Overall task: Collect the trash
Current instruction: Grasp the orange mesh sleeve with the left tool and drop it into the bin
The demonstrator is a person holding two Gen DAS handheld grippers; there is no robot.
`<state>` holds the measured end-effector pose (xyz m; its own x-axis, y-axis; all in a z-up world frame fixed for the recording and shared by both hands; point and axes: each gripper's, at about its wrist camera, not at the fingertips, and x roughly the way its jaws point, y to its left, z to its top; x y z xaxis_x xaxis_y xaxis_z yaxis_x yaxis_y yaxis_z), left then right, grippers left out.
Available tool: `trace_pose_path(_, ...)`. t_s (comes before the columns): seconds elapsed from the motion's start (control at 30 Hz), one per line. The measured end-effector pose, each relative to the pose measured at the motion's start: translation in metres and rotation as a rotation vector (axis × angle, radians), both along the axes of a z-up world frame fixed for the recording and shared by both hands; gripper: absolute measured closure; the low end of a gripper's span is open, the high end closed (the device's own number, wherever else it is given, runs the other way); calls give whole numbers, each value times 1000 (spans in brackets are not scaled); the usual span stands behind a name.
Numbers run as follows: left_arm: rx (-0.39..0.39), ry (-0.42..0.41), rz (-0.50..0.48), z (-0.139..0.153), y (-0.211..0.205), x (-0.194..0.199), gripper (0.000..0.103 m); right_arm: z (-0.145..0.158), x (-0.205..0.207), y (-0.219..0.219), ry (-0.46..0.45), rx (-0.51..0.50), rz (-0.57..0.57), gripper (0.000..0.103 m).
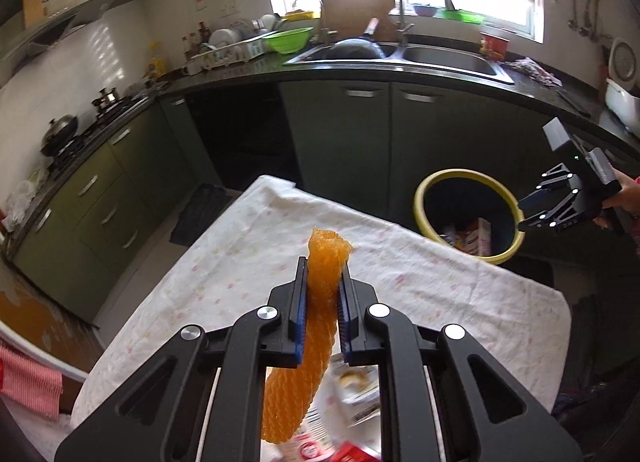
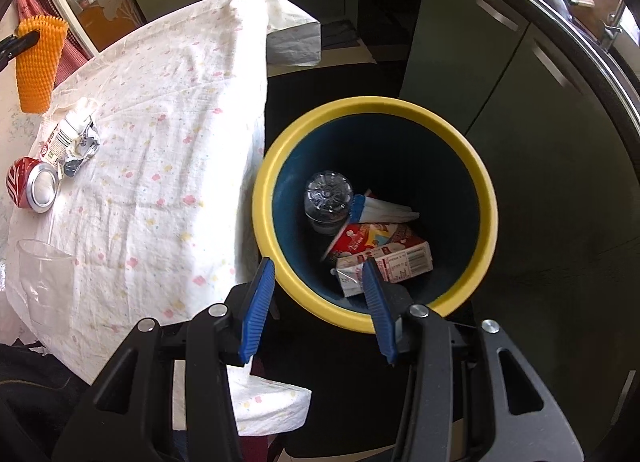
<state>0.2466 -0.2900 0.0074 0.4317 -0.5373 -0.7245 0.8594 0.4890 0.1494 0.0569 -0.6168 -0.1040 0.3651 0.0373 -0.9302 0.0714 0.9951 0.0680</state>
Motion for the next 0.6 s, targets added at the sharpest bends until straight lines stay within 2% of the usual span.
trace_pose_path(0.33,29,92,-347,-21,-189,-60,89,0,-49,-46,-22,-20,-115,59)
trace_pose_path(0.43,42,128,-405,-36,-243,-72,89,-1,-59,-53,-27,-13,-134,59)
trace_pose_path(0.6,49,168,-409,-68,-314,-75,87,-4,-75,-66,-25,-4,-163,59)
